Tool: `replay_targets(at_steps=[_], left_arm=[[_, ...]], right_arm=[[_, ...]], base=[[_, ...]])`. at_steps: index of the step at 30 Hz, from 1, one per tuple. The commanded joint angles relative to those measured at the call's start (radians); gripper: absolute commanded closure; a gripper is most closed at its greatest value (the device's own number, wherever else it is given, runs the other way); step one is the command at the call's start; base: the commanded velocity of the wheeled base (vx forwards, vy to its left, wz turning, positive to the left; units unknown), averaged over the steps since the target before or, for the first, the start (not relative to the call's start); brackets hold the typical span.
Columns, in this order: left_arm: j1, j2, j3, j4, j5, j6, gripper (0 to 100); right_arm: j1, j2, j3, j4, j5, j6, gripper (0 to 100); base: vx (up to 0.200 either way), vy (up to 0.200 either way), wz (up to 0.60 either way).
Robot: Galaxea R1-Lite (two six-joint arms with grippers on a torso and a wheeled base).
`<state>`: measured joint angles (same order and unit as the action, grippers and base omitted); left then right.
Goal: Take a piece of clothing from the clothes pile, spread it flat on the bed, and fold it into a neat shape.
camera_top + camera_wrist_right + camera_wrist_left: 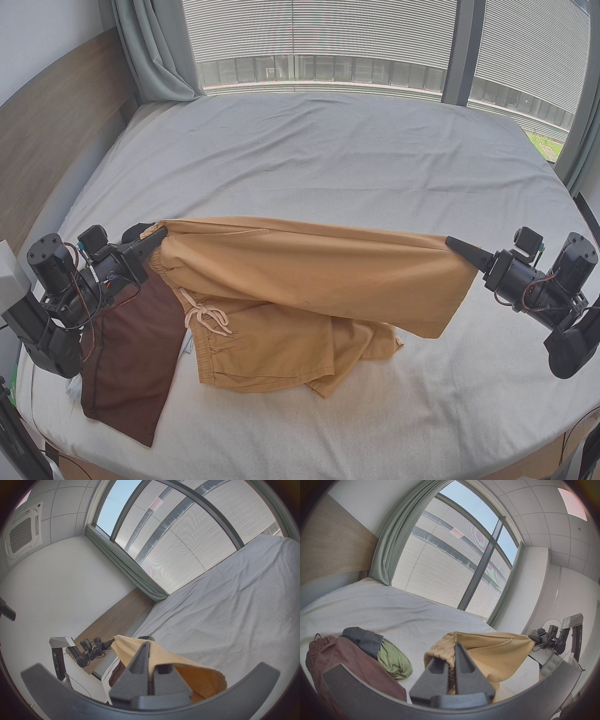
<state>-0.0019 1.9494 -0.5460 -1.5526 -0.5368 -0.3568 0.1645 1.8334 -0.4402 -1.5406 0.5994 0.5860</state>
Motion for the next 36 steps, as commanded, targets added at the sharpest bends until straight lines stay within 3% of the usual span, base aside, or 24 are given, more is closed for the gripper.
replay_targets(at_steps=[1,13,36], left_arm=[[0.000,0.003,0.000,-0.003,0.000,-0.001,100],[-0.007,-0.001,0.003,-0.003,0.000,0.001,100],[-0.018,0.042,-0.063,-0.001,0.024,-0.039,100]], right_arm=[[0.000,0.007,0.000,-0.001,0.000,0.000,100],[0.018,0.010,-0.006,-0.001,-0.006,-0.017,100],[0.006,0.184,-0.245,0.001,-0.012,-0.018,100]], base=[[0.000,0.000,0.00],[0.000,0.000,0.00],[0.000,0.000,0.00]])
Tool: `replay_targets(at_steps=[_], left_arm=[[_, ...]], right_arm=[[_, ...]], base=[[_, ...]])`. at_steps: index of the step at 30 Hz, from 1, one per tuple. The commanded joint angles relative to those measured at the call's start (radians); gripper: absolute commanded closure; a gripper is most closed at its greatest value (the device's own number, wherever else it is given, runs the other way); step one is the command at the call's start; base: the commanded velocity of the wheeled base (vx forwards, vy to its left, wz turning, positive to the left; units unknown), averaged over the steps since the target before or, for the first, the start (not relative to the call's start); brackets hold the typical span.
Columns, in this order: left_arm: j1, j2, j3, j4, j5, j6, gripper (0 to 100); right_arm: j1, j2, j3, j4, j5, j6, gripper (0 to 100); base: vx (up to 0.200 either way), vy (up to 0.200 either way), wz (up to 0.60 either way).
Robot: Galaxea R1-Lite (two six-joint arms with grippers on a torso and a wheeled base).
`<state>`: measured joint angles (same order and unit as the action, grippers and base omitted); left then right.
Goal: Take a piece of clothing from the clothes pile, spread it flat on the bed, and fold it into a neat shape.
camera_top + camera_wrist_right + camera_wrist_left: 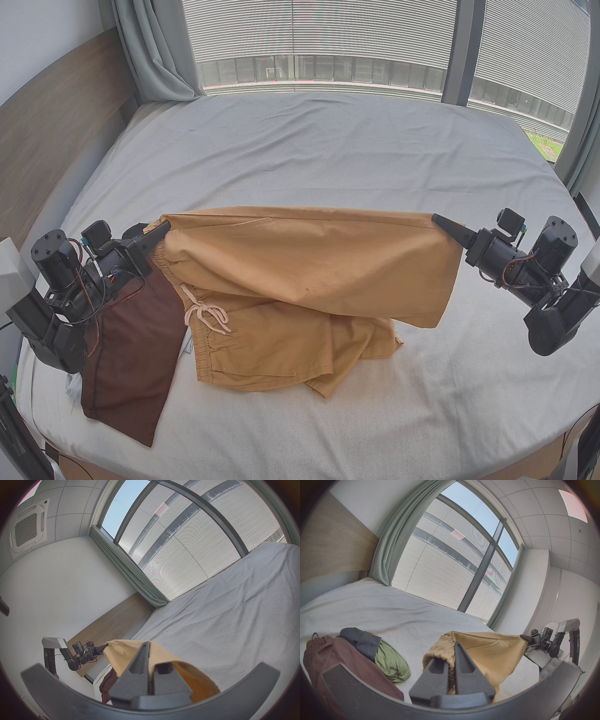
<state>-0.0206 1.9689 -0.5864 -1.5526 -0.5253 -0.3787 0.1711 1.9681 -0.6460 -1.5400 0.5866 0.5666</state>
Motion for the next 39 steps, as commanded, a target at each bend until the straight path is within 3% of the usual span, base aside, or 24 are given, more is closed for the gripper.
replay_targets(at_steps=[1,4,18,39], left_arm=[[-0.001,0.027,-0.030,-0.001,0.024,-0.034,100],[-0.012,0.038,-0.050,-0.001,0.051,-0.075,100],[-0.015,0.168,-0.178,-0.001,0.102,-0.078,100],[-0.018,0.335,-0.375,-0.001,0.120,-0.123,100]], right_arm=[[-0.001,0.055,-0.049,0.000,0.001,0.001,100],[-0.001,0.083,-0.087,0.000,0.001,0.003,100],[-0.024,0.206,-0.256,0.000,0.001,0.004,100],[-0.041,0.433,-0.604,0.012,0.002,0.056,100]], base=[[0.000,0.000,0.00],[0.000,0.000,0.00],[0.000,0.000,0.00],[0.000,0.000,0.00]])
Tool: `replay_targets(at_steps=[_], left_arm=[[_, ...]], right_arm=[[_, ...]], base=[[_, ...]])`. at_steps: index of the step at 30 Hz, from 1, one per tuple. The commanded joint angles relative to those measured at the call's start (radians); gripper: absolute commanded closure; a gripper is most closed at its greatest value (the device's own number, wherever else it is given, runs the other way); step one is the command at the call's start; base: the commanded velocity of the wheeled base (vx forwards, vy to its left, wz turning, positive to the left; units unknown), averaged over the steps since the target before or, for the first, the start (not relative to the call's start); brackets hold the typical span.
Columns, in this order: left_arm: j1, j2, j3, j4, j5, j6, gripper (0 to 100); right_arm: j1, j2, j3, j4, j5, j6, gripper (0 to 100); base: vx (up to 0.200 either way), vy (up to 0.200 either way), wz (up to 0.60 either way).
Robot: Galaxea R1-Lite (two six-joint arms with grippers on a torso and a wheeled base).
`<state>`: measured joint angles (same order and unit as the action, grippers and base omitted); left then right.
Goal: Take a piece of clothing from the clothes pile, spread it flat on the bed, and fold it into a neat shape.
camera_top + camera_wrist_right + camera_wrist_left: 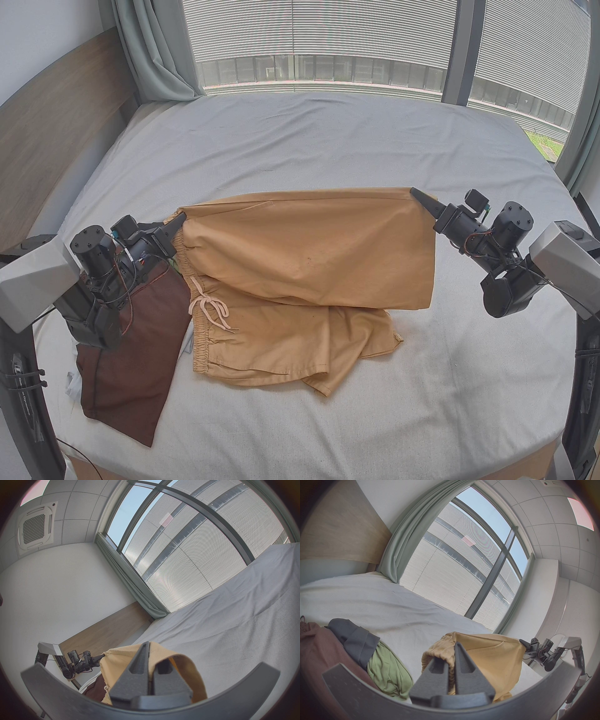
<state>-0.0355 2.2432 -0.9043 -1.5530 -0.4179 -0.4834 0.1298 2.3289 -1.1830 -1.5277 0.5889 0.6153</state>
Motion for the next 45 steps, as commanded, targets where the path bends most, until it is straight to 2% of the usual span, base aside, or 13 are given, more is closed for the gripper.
replay_targets(at_steps=[1,4,11,16,33,45], left_arm=[[-0.004,0.067,-0.070,-0.001,0.021,-0.029,100],[-0.014,0.092,-0.113,-0.001,0.037,-0.063,100],[-0.020,0.167,-0.205,-0.001,0.080,-0.072,100],[-0.018,0.202,-0.248,-0.001,0.082,-0.075,100],[-0.014,0.282,-0.341,-0.001,0.091,-0.116,100],[-0.009,0.289,-0.351,-0.001,0.096,-0.118,100]], right_arm=[[0.001,0.081,-0.083,0.000,0.000,0.011,100],[-0.001,0.113,-0.138,0.017,0.000,0.018,100],[-0.002,0.176,-0.294,0.119,0.000,0.017,100],[-0.006,0.221,-0.394,0.182,0.000,0.017,100],[-0.013,0.329,-0.669,0.366,-0.001,0.015,100],[-0.006,0.374,-0.781,0.426,-0.003,0.014,100]], base=[[0.000,0.000,0.00],[0.000,0.000,0.00],[0.000,0.000,0.00],[0.000,0.000,0.00],[0.000,0.000,0.00],[0.000,0.000,0.00]])
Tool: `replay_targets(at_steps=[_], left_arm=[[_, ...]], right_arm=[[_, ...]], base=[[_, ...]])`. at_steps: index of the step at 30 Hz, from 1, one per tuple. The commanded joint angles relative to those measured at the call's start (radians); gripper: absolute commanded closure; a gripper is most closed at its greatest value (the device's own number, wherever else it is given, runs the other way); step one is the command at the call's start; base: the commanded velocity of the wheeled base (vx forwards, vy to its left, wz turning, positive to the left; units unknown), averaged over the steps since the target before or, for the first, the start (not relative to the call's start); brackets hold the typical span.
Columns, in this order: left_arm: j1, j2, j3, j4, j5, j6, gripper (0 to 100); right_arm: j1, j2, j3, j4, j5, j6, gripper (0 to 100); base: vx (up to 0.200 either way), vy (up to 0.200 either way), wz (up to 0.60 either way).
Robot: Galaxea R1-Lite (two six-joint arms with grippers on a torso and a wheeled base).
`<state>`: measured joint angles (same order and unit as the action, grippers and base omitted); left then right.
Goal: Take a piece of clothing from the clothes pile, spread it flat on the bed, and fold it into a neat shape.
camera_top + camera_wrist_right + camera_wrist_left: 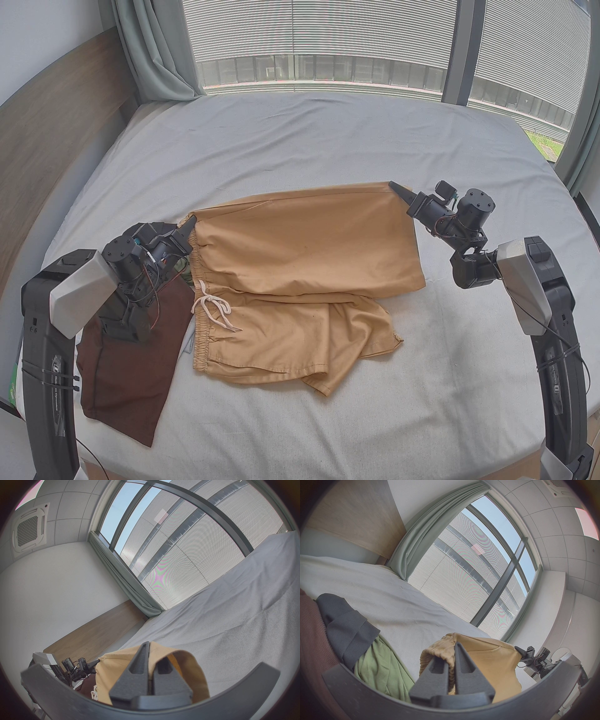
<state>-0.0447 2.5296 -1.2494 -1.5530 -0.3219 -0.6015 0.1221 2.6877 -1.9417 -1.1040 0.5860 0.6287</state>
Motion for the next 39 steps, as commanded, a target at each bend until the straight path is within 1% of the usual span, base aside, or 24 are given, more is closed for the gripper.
replay_targets(at_steps=[1,2,3,4,6,9,13,18,19,20,22,24,27,28,29,35,39], left_arm=[[0.000,0.003,-0.007,-0.001,0.000,-0.001,100],[0.000,0.003,-0.007,-0.001,0.000,-0.001,100],[0.000,0.003,-0.012,-0.001,0.001,-0.001,100],[0.000,0.003,-0.012,-0.001,0.000,-0.001,0],[-0.001,0.001,-0.009,-0.001,0.000,-0.012,0],[-0.009,-0.002,0.002,0.001,0.001,-0.052,0],[-0.014,-0.003,0.027,0.005,0.001,-0.057,0],[-0.004,-0.020,0.080,0.001,-0.009,-0.057,0],[-0.004,-0.020,0.080,0.001,-0.009,-0.057,0],[-0.004,-0.052,0.122,0.001,-0.012,-0.055,0],[-0.006,-0.075,0.151,0.001,-0.019,-0.057,0],[-0.007,-0.135,0.231,0.001,-0.048,-0.055,0],[-0.007,-0.201,0.335,0.001,-0.074,-0.055,0],[-0.007,-0.201,0.335,0.001,-0.074,-0.055,0],[-0.004,-0.245,0.400,0.001,-0.095,-0.052,0],[0.019,-0.365,0.558,-0.001,-0.118,-0.046,0],[0.032,-0.453,0.693,-0.001,-0.167,-0.023,0]], right_arm=[[0.002,0.017,-0.022,0.003,0.000,0.000,100],[0.002,0.017,-0.022,0.003,0.000,0.000,0],[0.002,0.017,-0.022,0.004,0.000,-0.001,0],[0.002,0.017,-0.023,0.006,0.000,-0.001,0],[-0.001,0.018,-0.025,0.007,-0.002,-0.001,0],[-0.004,0.018,-0.019,0.003,-0.008,-0.001,0],[-0.001,0.008,0.013,-0.019,-0.032,-0.006,0],[0.002,-0.094,0.208,-0.088,-0.035,-0.011,0],[0.002,-0.094,0.208,-0.088,-0.035,-0.011,0],[0.005,-0.140,0.308,-0.132,-0.035,-0.012,0],[0.007,-0.167,0.371,-0.157,-0.035,-0.012,0],[0.022,-0.230,0.515,-0.214,-0.035,-0.012,0],[0.034,-0.295,0.664,-0.277,-0.034,-0.012,0],[0.034,-0.295,0.664,-0.277,-0.034,-0.012,0],[0.039,-0.341,0.757,-0.318,-0.034,-0.012,0],[0.062,-0.431,0.969,-0.430,-0.035,-0.012,0],[0.079,-0.519,1.107,-0.438,-0.038,-0.014,0]], base=[[0.000,0.000,0.00],[0.000,0.000,0.00],[0.000,0.000,0.00],[0.000,0.000,0.00],[0.000,0.000,0.00],[0.000,0.000,0.00],[0.000,0.000,0.00],[0.000,0.000,0.00],[0.000,0.000,0.00],[0.000,0.000,0.00],[0.000,0.000,0.00],[0.000,0.000,0.00],[0.000,0.000,0.00],[0.000,0.000,0.00],[0.000,0.000,0.00],[0.000,0.000,0.00],[0.000,0.000,0.00]])
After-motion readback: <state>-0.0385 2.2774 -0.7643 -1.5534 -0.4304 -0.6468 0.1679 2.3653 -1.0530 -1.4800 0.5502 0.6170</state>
